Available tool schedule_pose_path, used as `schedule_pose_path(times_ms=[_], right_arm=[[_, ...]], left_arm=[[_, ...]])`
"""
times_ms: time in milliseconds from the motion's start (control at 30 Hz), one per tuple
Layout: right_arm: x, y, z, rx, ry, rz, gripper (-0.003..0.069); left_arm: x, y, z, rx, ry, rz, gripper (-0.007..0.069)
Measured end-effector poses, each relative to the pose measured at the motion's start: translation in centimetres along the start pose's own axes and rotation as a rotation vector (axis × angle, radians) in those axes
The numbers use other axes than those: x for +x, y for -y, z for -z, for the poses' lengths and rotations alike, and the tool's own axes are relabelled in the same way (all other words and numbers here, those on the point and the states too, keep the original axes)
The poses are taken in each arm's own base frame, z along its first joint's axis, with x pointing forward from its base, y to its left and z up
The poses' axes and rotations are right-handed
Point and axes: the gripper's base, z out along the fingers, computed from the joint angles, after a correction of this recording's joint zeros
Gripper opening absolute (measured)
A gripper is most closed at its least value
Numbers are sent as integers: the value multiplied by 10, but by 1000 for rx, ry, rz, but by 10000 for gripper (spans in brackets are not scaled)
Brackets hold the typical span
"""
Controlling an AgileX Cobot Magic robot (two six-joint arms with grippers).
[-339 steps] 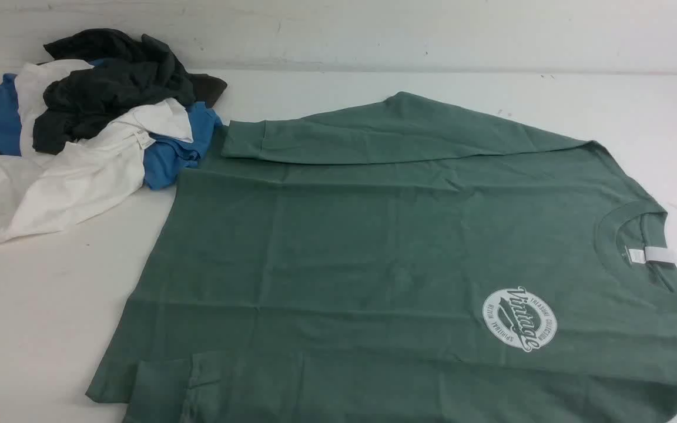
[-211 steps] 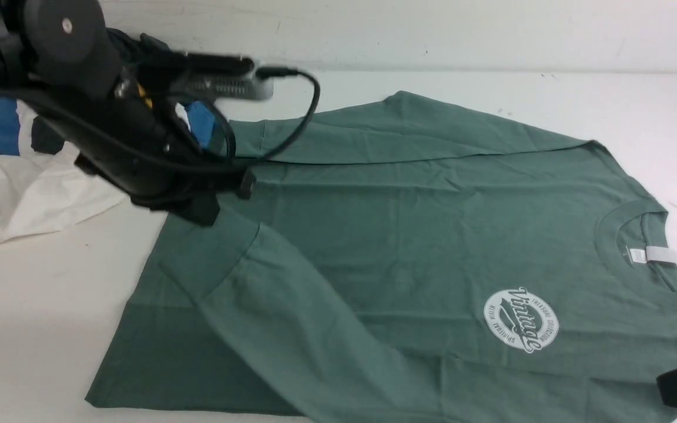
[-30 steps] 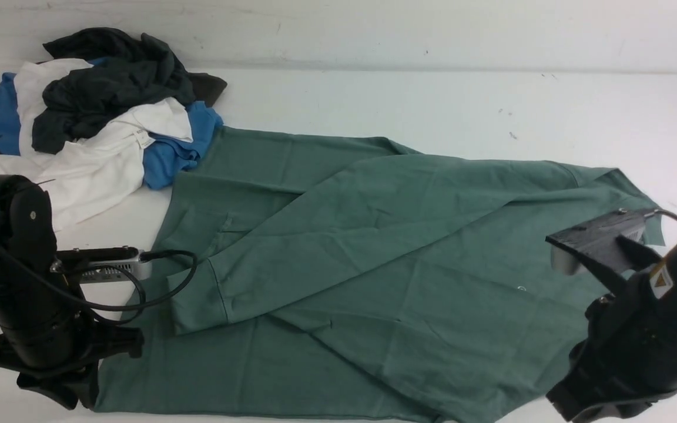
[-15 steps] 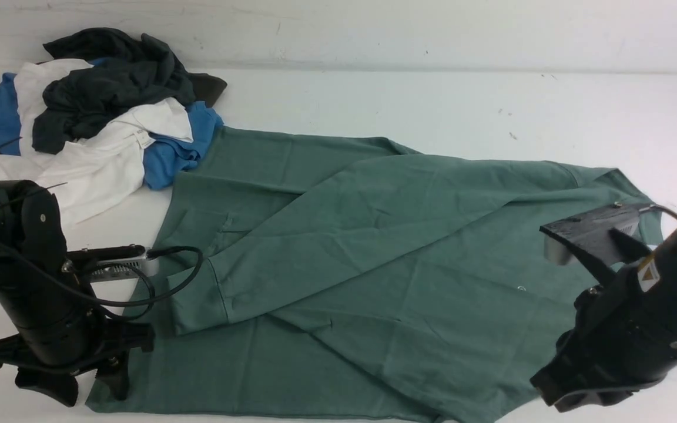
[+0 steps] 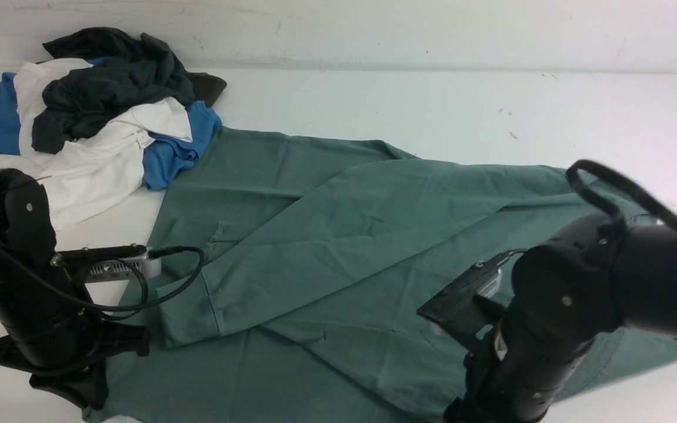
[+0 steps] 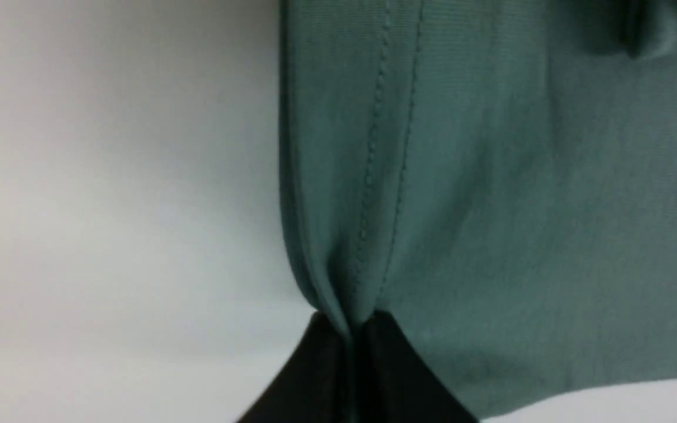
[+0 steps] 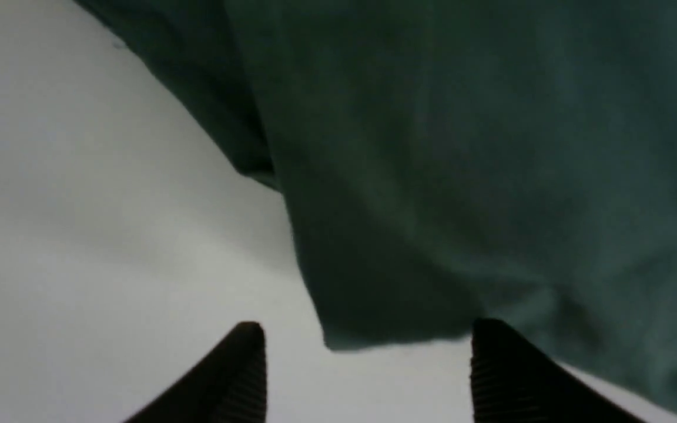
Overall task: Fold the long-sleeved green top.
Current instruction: Use both arms simultaneously to clamp the lower edge of the clothing fabric
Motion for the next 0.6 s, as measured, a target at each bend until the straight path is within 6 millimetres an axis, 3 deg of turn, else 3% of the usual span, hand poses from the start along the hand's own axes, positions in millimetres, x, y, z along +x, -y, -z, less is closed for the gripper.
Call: schedule_pose_path(times_ms=[133,233,300,333,433,467,500,600], right_arm=[[-6,-3,-14,48,0,18,542],[-6,1,-21,84,-19,9,536],[-7,4,-23,116,-28,-7,496],[-7,5,-24,128,-27,-14,465],[-7,6,-24,139,-46,-27,238],[-6,6,-24,139,-48,-26,223],[-4,5,-23,139,-77,-17,90],[0,0,-16,122,-100,-22,28]], left_arm=[[8,1,15,8,29,-6,16],[11,1,18,10,29,-6,16],[13,2,21,18,25,-4,16],[14,2,21,22,25,-2,16],[17,3,24,25,14,-2,16],[18,3,25,25,15,-3,16],[21,3,28,27,10,-6,16],[27,4,35,36,13,-9,16]])
